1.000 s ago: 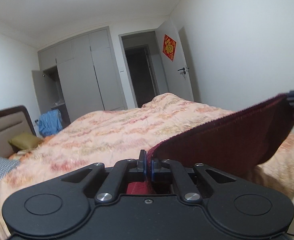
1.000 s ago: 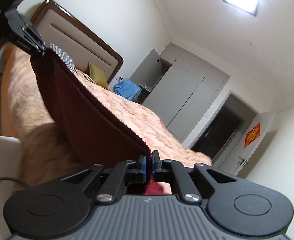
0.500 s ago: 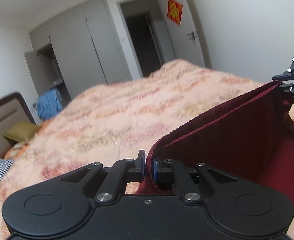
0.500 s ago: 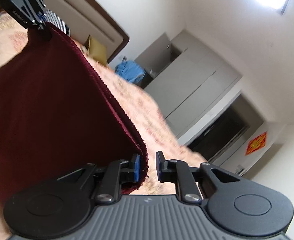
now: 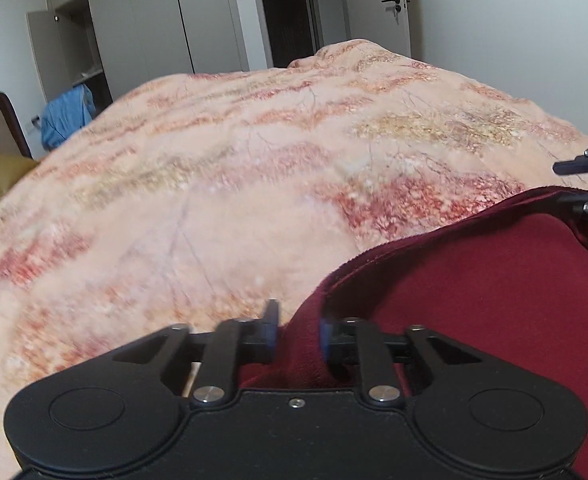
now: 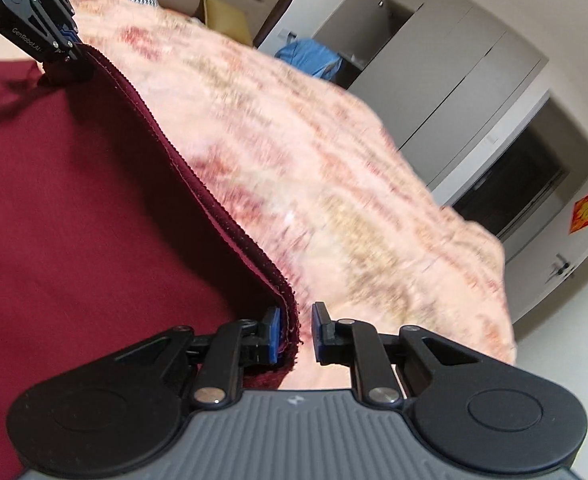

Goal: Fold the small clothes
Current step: 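Lower the hem onto the collar and open both grippers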

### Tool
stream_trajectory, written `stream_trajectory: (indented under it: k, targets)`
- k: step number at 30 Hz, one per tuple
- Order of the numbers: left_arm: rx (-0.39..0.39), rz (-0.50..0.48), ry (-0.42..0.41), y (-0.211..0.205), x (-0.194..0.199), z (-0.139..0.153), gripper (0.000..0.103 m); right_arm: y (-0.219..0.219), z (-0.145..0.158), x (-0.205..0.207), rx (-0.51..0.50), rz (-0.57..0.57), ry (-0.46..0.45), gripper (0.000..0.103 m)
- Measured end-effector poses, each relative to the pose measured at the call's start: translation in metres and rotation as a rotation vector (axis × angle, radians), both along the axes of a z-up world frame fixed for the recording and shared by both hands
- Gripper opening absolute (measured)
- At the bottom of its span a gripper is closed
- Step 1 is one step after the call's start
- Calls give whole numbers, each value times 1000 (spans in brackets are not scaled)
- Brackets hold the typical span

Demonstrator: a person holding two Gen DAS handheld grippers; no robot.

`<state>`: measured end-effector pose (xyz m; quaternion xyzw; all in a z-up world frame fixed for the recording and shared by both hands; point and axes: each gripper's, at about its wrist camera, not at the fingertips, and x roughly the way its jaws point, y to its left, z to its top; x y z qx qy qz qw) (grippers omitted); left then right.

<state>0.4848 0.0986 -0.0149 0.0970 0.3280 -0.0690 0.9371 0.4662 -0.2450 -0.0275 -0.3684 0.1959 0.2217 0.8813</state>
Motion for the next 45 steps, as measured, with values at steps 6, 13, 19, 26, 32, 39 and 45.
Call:
stream_trajectory:
  k: [6, 13, 19, 26, 32, 39, 45]
  targets:
    - [-59, 45, -31, 13, -16, 3, 97, -23, -1, 13, 104, -39, -5, 91]
    - [-196, 173, -131, 25, -58, 11, 102, -66, 38, -11, 441, -65, 160, 103]
    - [-175, 334, -103, 28, -51, -24, 102, -55, 5, -36, 291, -131, 39, 103]
    - [-246, 355, -75, 39, -47, -46, 102, -100, -16, -13, 521, -459, -22, 103]
    - [-240, 353, -82, 36, -46, -48, 103, -138, -25, 2, 729, -488, 137, 103]
    - [-251, 352, -85, 37, -46, -50, 103, -146, -5, -67, 757, -444, 121, 103]
    - [-328, 325, -93, 49, -57, -36, 102, -152, -2, -158, 829, -341, 156, 103]
